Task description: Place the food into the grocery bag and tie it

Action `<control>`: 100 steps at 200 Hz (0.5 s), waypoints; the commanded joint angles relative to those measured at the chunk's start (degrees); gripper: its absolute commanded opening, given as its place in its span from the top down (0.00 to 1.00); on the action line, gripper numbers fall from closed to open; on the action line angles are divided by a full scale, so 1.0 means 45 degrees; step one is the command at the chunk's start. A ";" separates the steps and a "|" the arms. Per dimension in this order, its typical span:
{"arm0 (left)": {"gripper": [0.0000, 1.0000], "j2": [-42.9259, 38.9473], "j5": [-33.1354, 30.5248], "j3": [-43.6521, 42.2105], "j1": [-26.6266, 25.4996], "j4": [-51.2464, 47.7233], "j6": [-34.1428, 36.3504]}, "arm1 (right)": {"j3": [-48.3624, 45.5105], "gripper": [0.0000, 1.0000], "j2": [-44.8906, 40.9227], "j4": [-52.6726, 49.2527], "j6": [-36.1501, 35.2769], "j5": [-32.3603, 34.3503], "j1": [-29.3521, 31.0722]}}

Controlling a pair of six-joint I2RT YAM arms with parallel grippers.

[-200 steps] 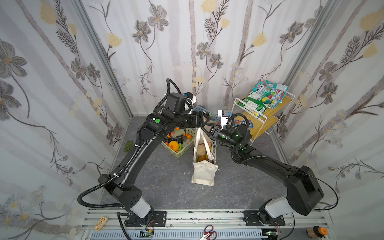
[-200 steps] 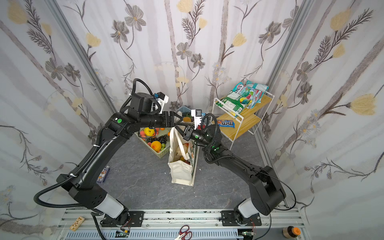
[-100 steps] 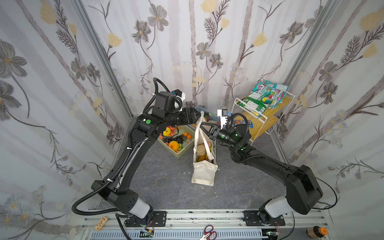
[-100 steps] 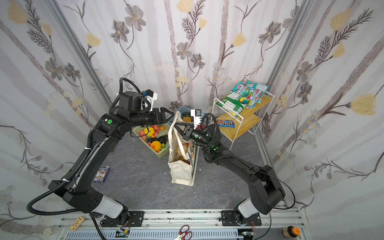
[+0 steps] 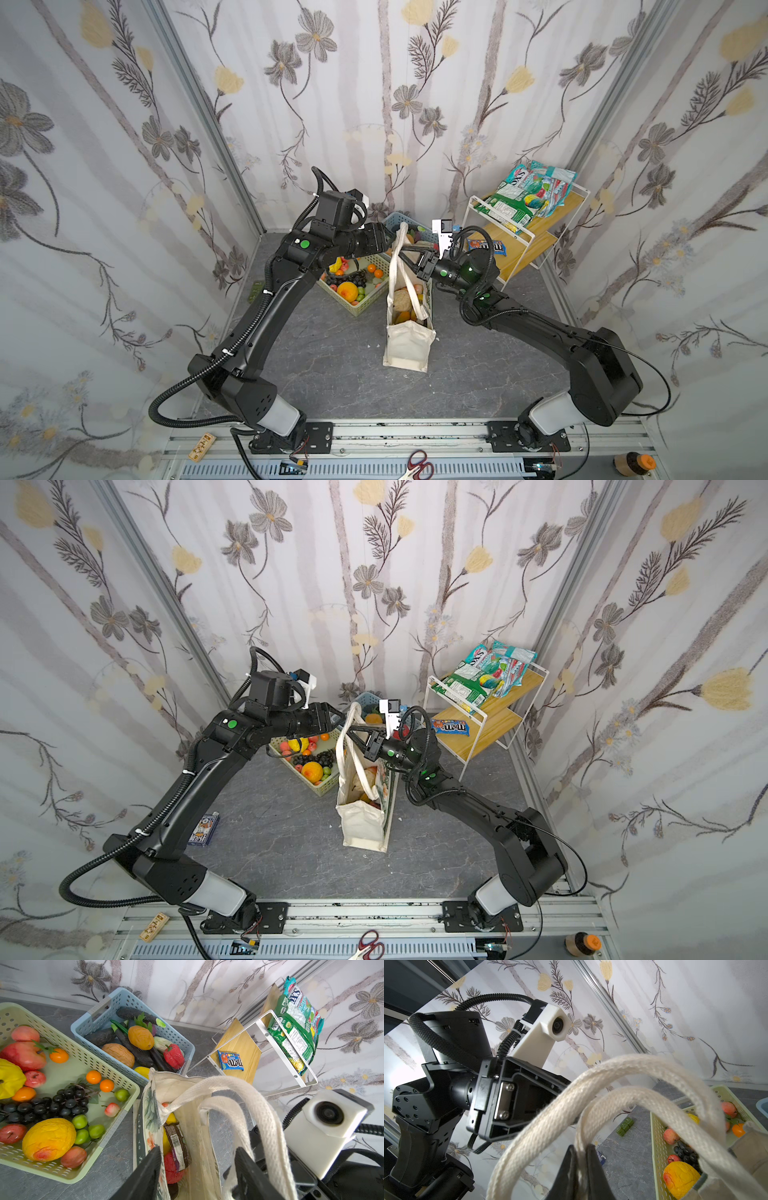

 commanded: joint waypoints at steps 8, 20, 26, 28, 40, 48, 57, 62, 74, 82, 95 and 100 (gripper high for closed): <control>0.38 0.0050 0.0537 -0.0111 0.0010 0.0797 -0.0277 | 0.0208 0.88 0.0069 -0.0282 -0.0310 0.0117 0.0068; 0.37 0.0014 0.0610 -0.0149 0.0017 0.0926 -0.0358 | 0.0264 0.88 0.0047 -0.0476 -0.0411 0.0121 0.0077; 0.37 -0.0015 0.0586 -0.0150 0.0008 0.0947 -0.0410 | 0.0285 0.88 0.0019 -0.0576 -0.0465 0.0139 0.0091; 0.37 -0.0036 0.0579 -0.0150 0.0008 0.0985 -0.0415 | 0.0286 0.88 0.0013 -0.0611 -0.0489 0.0140 0.0090; 0.37 -0.0177 0.0455 -0.0159 0.0009 0.1116 -0.0498 | 0.0324 0.88 0.0000 -0.0820 -0.0584 0.0179 0.0103; 0.38 -0.0291 0.0516 -0.0188 0.0009 0.1254 -0.0519 | 0.0307 0.88 -0.0009 -0.0891 -0.0631 0.0179 0.0098; 0.38 -0.0297 0.0748 -0.0093 -0.0010 0.1266 -0.0469 | 0.0330 0.88 -0.0011 -0.0938 -0.0651 0.0162 0.0091; 0.38 -0.0222 0.0887 0.0043 -0.0025 0.1130 -0.0400 | 0.0326 0.88 -0.0003 -0.0961 -0.0663 0.0161 0.0108; 0.39 0.0051 0.1049 0.0391 -0.0141 0.0684 -0.0167 | 0.0335 0.88 -0.0020 -0.0961 -0.0692 0.0160 0.0130; 0.39 0.0188 0.1059 0.0536 -0.0228 0.0481 -0.0024 | 0.0372 0.88 0.0001 -0.0980 -0.0692 0.0167 0.0131; 0.39 0.0346 0.0962 0.0602 -0.0354 0.0265 0.0104 | 0.0433 0.88 0.0026 -0.0982 -0.0712 0.0118 0.0144; 0.39 0.0395 0.0846 0.0629 -0.0376 0.0178 0.0108 | 0.0423 0.88 0.0004 -0.0958 -0.0712 0.0121 0.0149</control>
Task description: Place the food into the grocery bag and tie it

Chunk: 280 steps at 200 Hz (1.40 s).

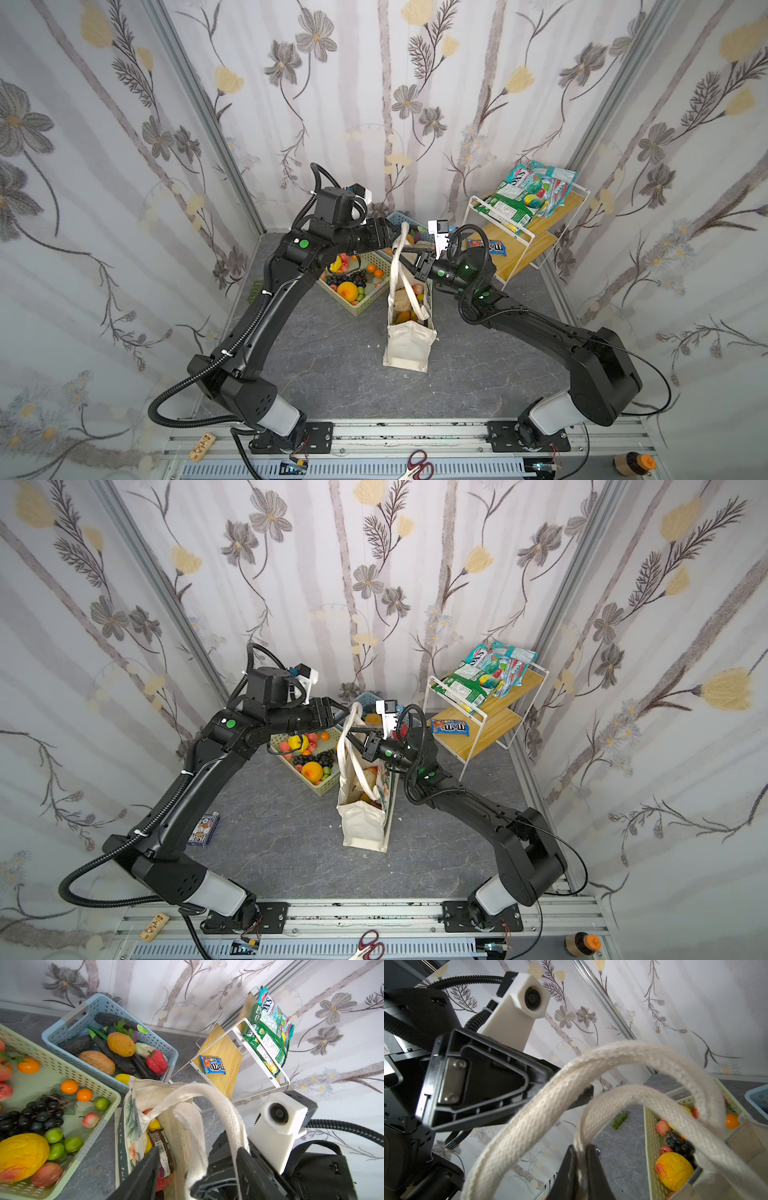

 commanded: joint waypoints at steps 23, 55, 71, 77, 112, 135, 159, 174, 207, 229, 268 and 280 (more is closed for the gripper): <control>0.41 0.0393 -0.0489 0.0324 -0.0144 -0.0902 0.0540 | 0.0107 0.87 -0.0113 0.0088 -0.0217 0.0021 0.0055; 0.46 0.0551 -0.0595 0.0419 -0.0162 -0.1047 0.0579 | 0.0117 0.87 -0.0157 0.0110 -0.0260 -0.0115 0.0062; 0.49 0.0551 -0.0497 0.0461 -0.0180 -0.0980 0.0554 | 0.0103 0.87 -0.0174 -0.0012 -0.0328 -0.0042 0.0076; 0.50 0.0595 -0.0436 0.0510 -0.0188 -0.0962 0.0534 | 0.0107 0.87 -0.0185 -0.0069 -0.0357 -0.0021 0.0084; 0.62 0.0748 -0.0158 0.0729 -0.0348 -0.1021 0.0515 | 0.0127 0.85 -0.0226 -0.0340 -0.0529 0.0077 0.0113; 0.72 0.0842 -0.0049 0.0760 -0.0431 -0.0988 0.0495 | 0.0168 0.85 -0.0245 -0.0540 -0.0621 0.0136 0.0162; 0.80 0.0954 -0.0011 0.0871 -0.0478 -0.1022 0.0515 | 0.0185 0.82 -0.0318 -0.0836 -0.0786 0.0229 0.0201; 0.83 0.0925 -0.0031 0.0940 -0.0524 -0.1010 0.0515 | 0.0180 0.80 -0.0389 -0.0986 -0.0883 0.0279 0.0227; 0.90 0.0874 -0.0108 0.1126 -0.0509 -0.0991 0.0505 | 0.0128 0.71 -0.0766 -0.1437 -0.1182 0.0448 0.0230; 0.90 0.0805 -0.0109 0.1200 -0.0498 -0.0971 0.0500 | 0.0060 0.63 -0.1002 -0.2161 -0.1642 0.0653 0.0206; 0.90 0.0786 -0.0093 0.1280 -0.0512 -0.1048 0.0515 | -0.0815 0.59 -0.2502 -0.3370 -0.2611 0.0878 0.0034; 0.90 0.0788 -0.0083 0.1303 -0.0512 -0.1079 0.0515 | -0.1227 0.58 -0.2881 -0.3526 -0.2757 0.0845 -0.0138</control>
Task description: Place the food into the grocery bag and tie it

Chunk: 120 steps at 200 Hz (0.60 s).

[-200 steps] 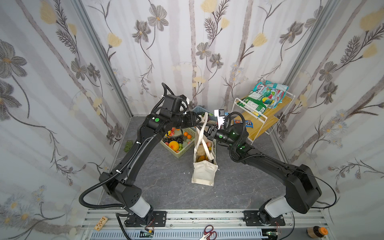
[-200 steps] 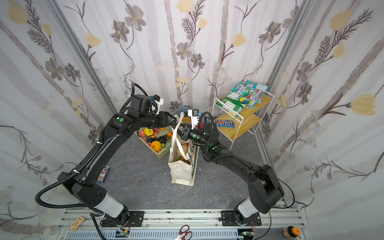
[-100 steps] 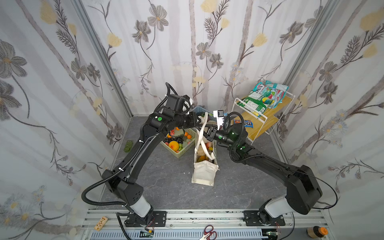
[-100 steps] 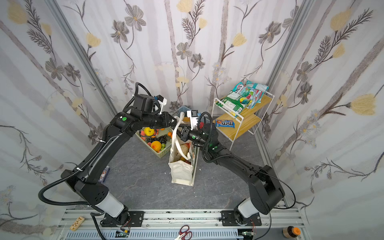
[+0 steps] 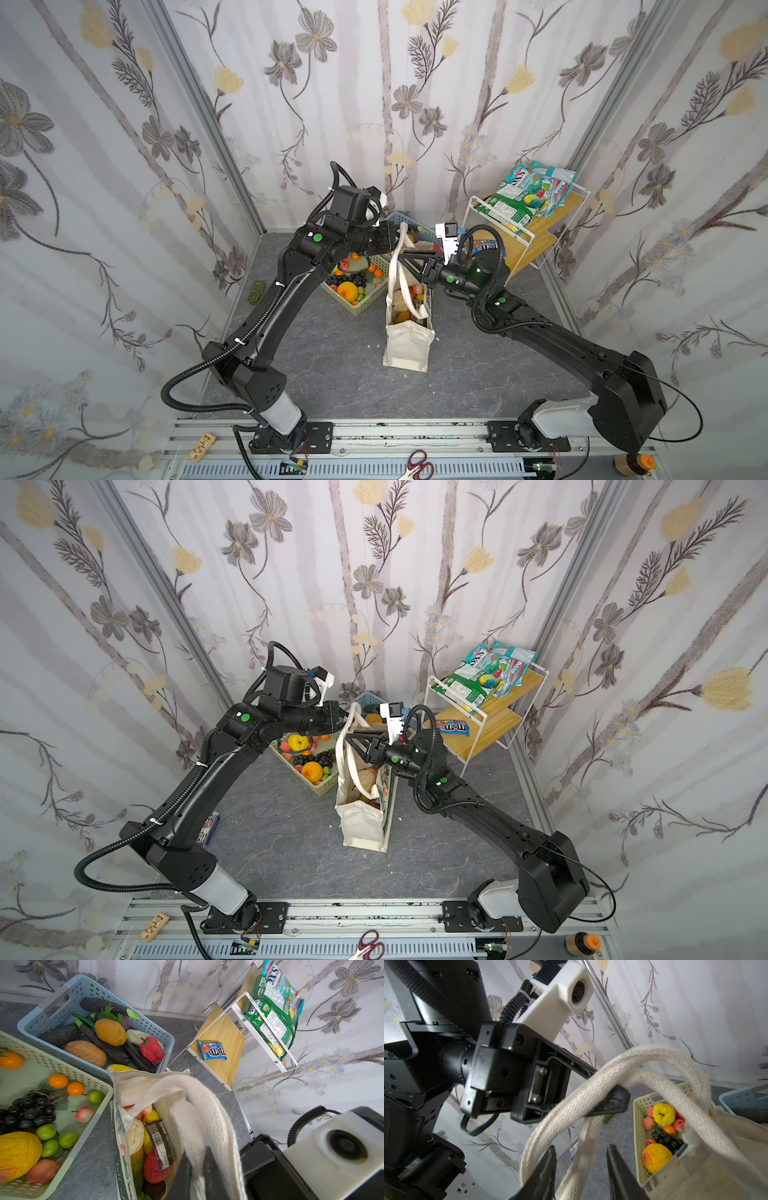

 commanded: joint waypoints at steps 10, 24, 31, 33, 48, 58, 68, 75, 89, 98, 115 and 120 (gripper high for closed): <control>0.90 -0.0112 0.0019 0.0231 0.0023 0.0044 -0.0005 | -0.0913 0.58 -0.0804 -0.0841 -0.0857 0.0207 -0.0356; 0.90 -0.0094 0.0051 0.0323 0.0015 0.0005 -0.0005 | -0.1306 0.58 -0.1042 -0.1087 -0.1198 0.0089 -0.0583; 0.90 -0.0080 0.0060 0.0388 0.0001 -0.0035 -0.0004 | -0.1416 0.58 -0.1083 -0.1246 -0.1361 -0.0064 -0.0698; 0.90 -0.0075 0.0068 0.0405 0.0008 -0.0054 -0.0005 | -0.1435 0.58 -0.1087 -0.1275 -0.1433 -0.0115 -0.0741; 0.90 -0.0055 0.0053 0.0521 -0.0056 -0.0131 0.0044 | -0.1461 0.59 -0.0950 -0.1482 -0.2084 -0.0789 -0.0842; 0.90 -0.0032 0.0058 0.0576 -0.0097 -0.0156 0.0054 | -0.1231 0.59 -0.0774 -0.1833 -0.2588 -0.1324 -0.0796; 0.90 -0.0015 0.0076 0.0568 -0.0105 -0.0193 0.0044 | -0.0944 0.58 -0.0556 -0.2200 -0.3100 -0.1729 -0.0740; 0.90 0.0016 0.0087 0.0559 -0.0133 -0.0186 0.0018 | -0.0827 0.58 -0.0414 -0.2305 -0.3397 -0.1969 -0.0699; 0.91 0.0009 0.0080 0.0552 -0.0168 -0.0191 -0.0034 | -0.0578 0.57 -0.0114 -0.2318 -0.3836 -0.2425 -0.0626; 0.91 0.0017 0.0087 0.0567 -0.0207 -0.0178 -0.0062 | -0.0389 0.56 0.0061 -0.2372 -0.4118 -0.2724 -0.0550; 0.91 -0.0013 0.0087 0.0585 -0.0237 -0.0165 -0.0154 | -0.0065 0.55 0.0396 -0.2442 -0.4635 -0.3341 -0.0387; 0.91 -0.0003 0.0080 0.0583 -0.0236 -0.0175 -0.0178 | -0.0015 0.54 0.0494 -0.2390 -0.4762 -0.3539 -0.0355</control>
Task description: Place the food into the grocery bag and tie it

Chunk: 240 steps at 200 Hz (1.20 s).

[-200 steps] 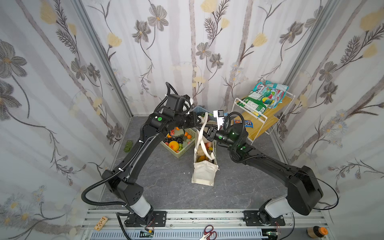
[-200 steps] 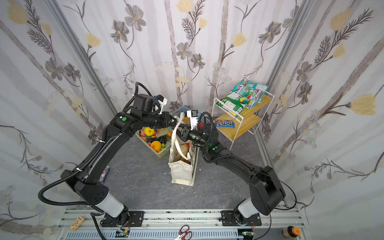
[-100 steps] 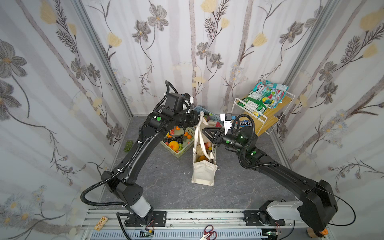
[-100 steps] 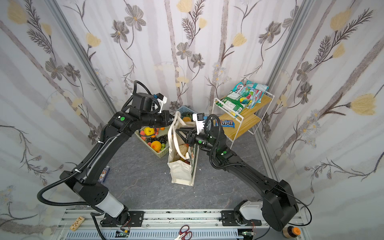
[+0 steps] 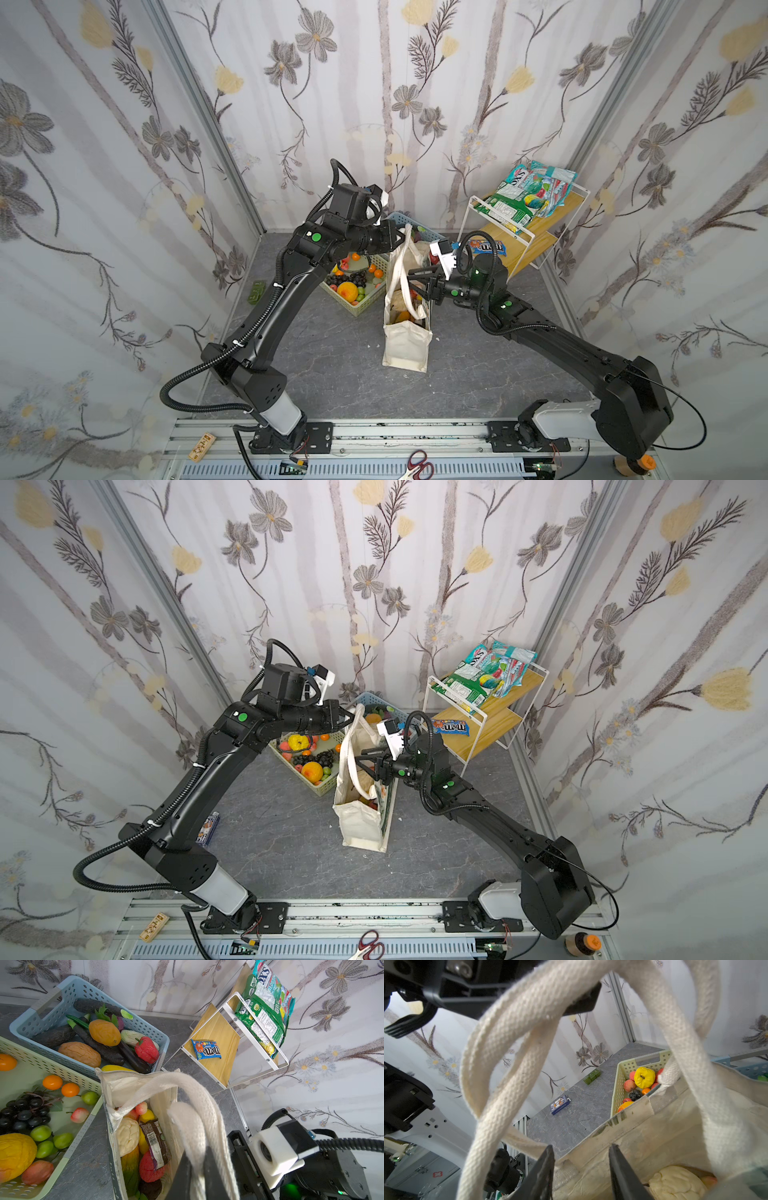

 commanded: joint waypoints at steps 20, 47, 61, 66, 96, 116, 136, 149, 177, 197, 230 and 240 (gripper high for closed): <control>0.91 0.0006 -0.0014 0.0172 -0.0049 0.0104 -0.0256 | 0.0324 0.52 0.0726 0.0281 -0.1922 -0.1828 0.0259; 0.91 0.0041 -0.0039 0.0236 -0.0092 0.0057 -0.0318 | 0.0116 0.49 0.0904 0.0909 -0.2547 -0.2127 0.0355; 0.91 0.0069 -0.0080 0.0325 -0.0138 -0.0022 -0.0313 | 0.0164 0.47 0.0974 0.0952 -0.2639 -0.2198 0.0353; 0.91 0.0090 -0.0115 0.0349 -0.0132 -0.0062 -0.0318 | 0.0180 0.46 0.1027 0.1042 -0.2629 -0.2341 0.0351; 0.91 0.0197 -0.0183 0.0574 -0.0129 -0.0215 -0.0301 | -0.0218 0.43 0.1039 0.2331 -0.2423 -0.2996 0.0370; 0.91 0.0317 -0.0132 0.0749 -0.0145 -0.0339 -0.0337 | -0.0236 0.43 0.1078 0.2792 -0.2218 -0.2768 0.0382; 0.91 0.0411 -0.0091 0.0899 -0.0182 -0.0406 -0.0348 | -0.0139 0.42 0.1568 0.3721 -0.1625 -0.2707 0.0408; 0.91 0.0462 -0.0102 0.0960 -0.0195 -0.0441 -0.0327 | 0.0009 0.42 0.1707 0.4059 -0.1432 -0.2613 0.0485; 0.91 0.0541 -0.0149 0.1096 -0.0193 -0.0535 -0.0327 | 0.0740 0.45 0.2166 0.3643 -0.1574 -0.2523 0.0713; 0.92 0.0554 -0.0233 0.1140 -0.0191 -0.0574 -0.0281 | 0.0858 0.48 0.2368 0.3904 -0.1334 -0.2361 0.0723; 0.92 0.0589 -0.0353 0.1160 -0.0183 -0.0694 -0.0182 | 0.1006 0.72 0.2430 0.3992 -0.0972 -0.2339 0.0722; 0.92 0.0557 -0.0405 0.1158 -0.0181 -0.0699 -0.0157 | 0.0950 0.80 0.2345 0.4047 -0.0842 -0.2176 0.0695</control>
